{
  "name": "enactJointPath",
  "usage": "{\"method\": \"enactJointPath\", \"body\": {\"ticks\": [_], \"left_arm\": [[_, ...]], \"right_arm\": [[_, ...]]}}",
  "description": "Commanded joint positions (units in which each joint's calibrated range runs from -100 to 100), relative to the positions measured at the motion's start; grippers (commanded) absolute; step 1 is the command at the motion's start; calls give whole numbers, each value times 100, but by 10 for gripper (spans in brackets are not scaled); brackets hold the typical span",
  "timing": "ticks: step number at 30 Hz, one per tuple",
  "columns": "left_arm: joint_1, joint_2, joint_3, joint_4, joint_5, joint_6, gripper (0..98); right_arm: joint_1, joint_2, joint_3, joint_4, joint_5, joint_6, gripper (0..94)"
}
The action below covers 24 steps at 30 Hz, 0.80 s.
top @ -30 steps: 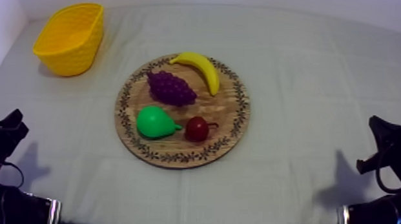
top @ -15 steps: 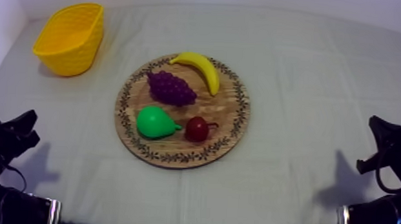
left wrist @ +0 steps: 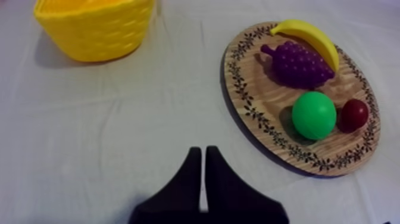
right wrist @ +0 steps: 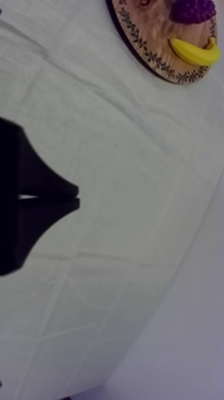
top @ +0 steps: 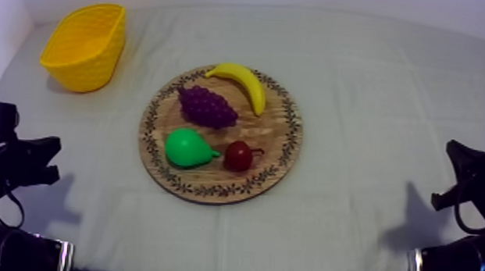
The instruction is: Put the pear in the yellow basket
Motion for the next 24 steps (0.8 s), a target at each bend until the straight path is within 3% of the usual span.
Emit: {"method": "enactJointPath", "body": {"ticks": [1, 13, 24], "left_arm": [[44, 326, -157, 2, 74, -139, 0], [548, 1693, -1629, -349, 904, -207, 0], [587, 3414, -3440, -401, 2249, -331, 0]], "right_arm": [[-2, -3, -2, 0, 2, 3, 4], [-2, -3, -2, 0, 2, 2, 4], [-2, -3, -2, 0, 2, 3, 4]]}}
